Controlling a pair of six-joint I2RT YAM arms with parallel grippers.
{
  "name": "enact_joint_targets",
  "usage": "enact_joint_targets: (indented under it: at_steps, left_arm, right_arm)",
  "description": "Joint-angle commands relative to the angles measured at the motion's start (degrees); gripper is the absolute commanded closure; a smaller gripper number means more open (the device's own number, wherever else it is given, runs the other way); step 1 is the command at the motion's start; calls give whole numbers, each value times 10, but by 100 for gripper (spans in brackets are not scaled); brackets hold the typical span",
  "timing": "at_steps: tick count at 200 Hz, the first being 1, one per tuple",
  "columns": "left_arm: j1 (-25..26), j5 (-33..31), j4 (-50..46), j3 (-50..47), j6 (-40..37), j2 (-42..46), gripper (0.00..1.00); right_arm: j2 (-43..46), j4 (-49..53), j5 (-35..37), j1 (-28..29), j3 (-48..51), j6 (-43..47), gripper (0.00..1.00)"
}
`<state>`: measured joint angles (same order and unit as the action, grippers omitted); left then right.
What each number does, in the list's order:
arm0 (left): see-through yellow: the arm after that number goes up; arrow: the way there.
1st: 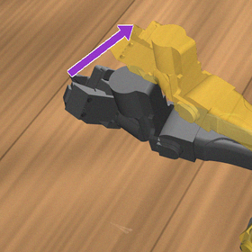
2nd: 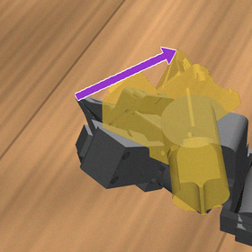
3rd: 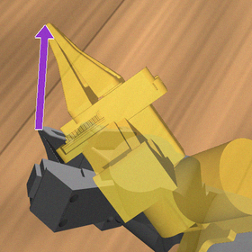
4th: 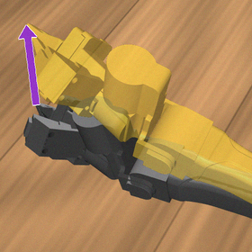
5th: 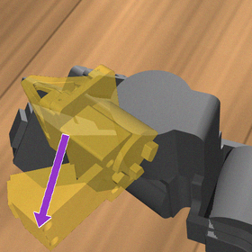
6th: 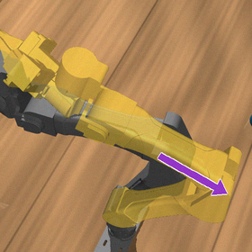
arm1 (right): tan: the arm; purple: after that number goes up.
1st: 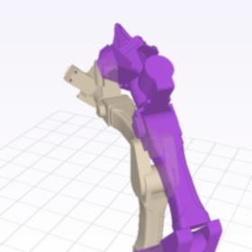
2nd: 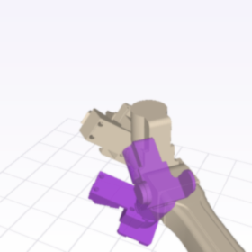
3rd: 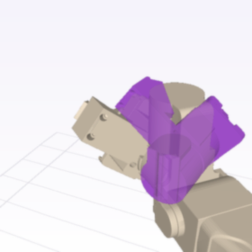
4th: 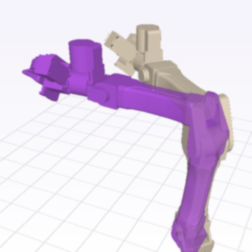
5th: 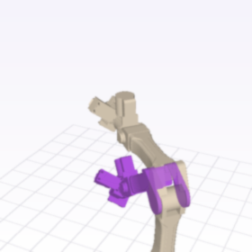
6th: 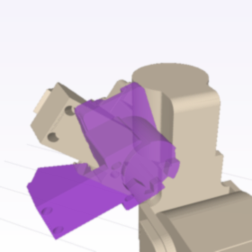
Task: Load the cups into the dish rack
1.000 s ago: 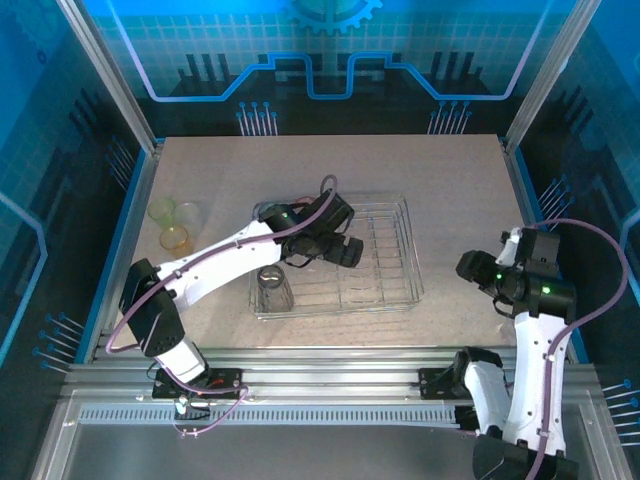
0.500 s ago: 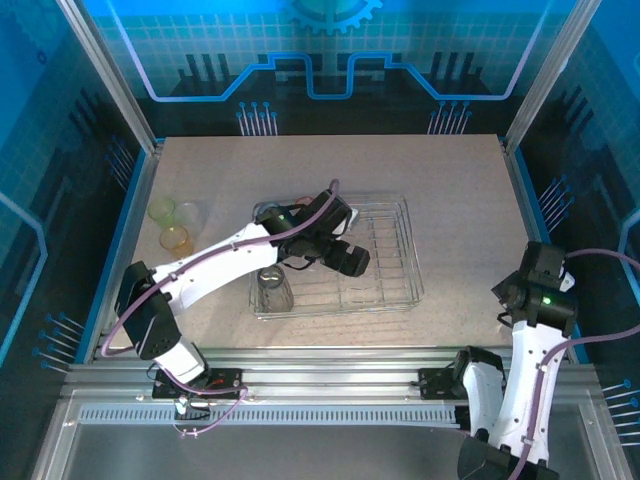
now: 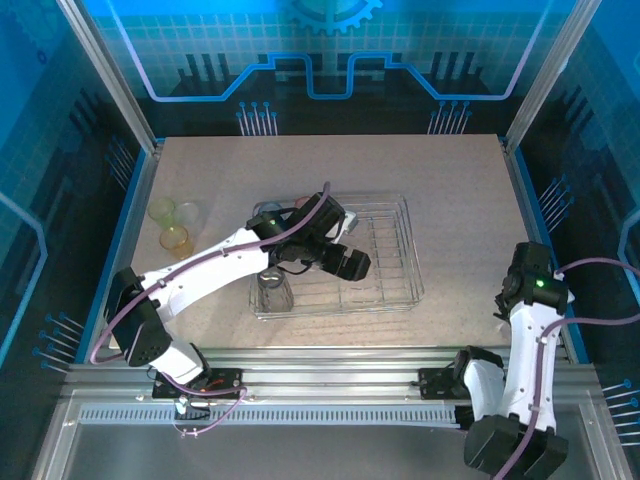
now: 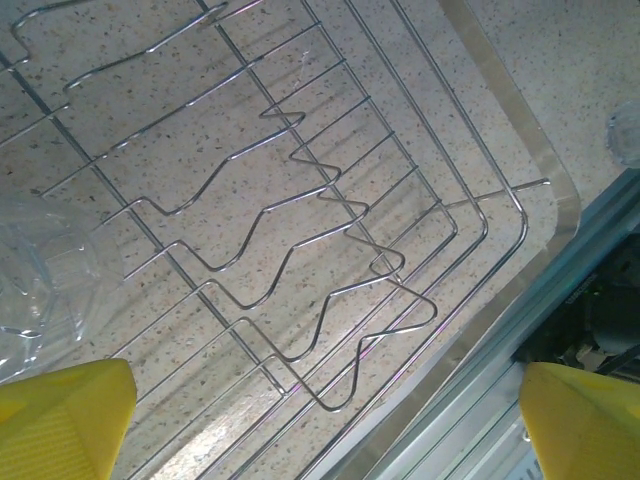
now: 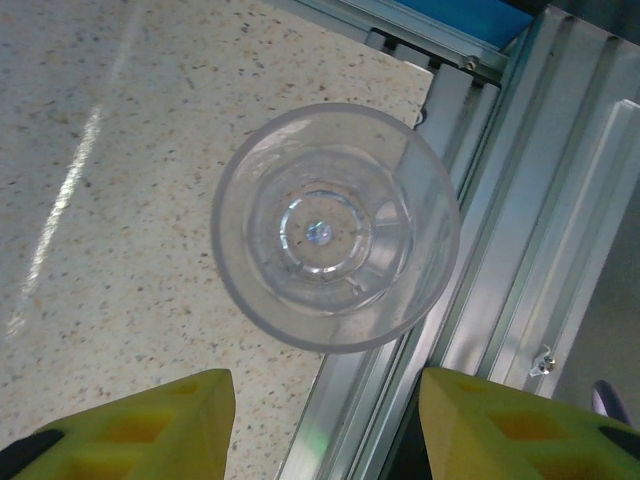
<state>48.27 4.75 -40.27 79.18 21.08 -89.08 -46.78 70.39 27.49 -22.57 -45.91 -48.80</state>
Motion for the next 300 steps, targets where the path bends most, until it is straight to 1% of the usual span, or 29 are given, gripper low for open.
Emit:
enact_joint_targets:
  at_steps: [1, 45, 80, 116, 165, 173, 180, 181, 185, 187, 194, 201, 236, 255, 273, 287, 300]
  left_arm:
    - [2, 22, 7, -6, 21, 9, 1]
    - [6, 11, -6, 0, 25, 2, 1]
    - [6, 6, -8, 3, 29, -4, 1]
    - [7, 3, -12, 12, 30, -20, 1]
    - [7, -4, -14, 18, 32, -35, 5]
    - [8, -7, -15, 18, 31, -36, 5]
    - [8, -10, -16, 17, 30, -37, 5]
    - [8, -10, -16, 18, 31, -37, 5]
    - [7, -12, -16, 16, 30, -36, 5]
    - [8, -13, -15, 16, 29, -37, 5]
    - [7, -16, -16, 15, 27, -37, 5]
    - [8, -20, -16, 14, 27, -38, 5]
    - [8, -41, -14, 5, 27, -32, 4]
    - [8, -52, -4, -5, 28, -18, 3]
    - [8, -53, 30, -30, 22, 9, 2]
    - [8, -46, 70, -59, 19, 39, 1]
    - [8, -32, 112, -85, 16, 71, 1]
  right_arm:
    - [-21, -9, 33, -8, 16, -41, 47]
    - [-71, -81, 25, -11, 52, -25, 47]
    - [-106, -142, 17, -14, 68, 3, 50]
    - [-148, -202, -2, -19, 84, 24, 56]
    - [-181, -263, -14, -20, 108, 52, 71]
    - [-177, -272, -16, -20, 114, 61, 75]
    - [-172, -279, -22, -21, 118, 72, 81]
    - [-169, -282, -23, -20, 119, 76, 83]
    - [-166, -286, -27, -20, 120, 80, 85]
    - [-163, -289, -28, -20, 122, 83, 88]
    - [-149, -296, -33, -19, 129, 90, 95]
    - [-135, -300, -37, -20, 133, 94, 100]
    - [-74, -314, -78, -17, 144, 124, 100]
    - [-39, -327, -128, -16, 143, 152, 100]
    - [7, -345, -197, -16, 141, 175, 100]
    - [39, -352, -238, -16, 137, 170, 100]
    - [69, -362, -294, -16, 131, 155, 100]
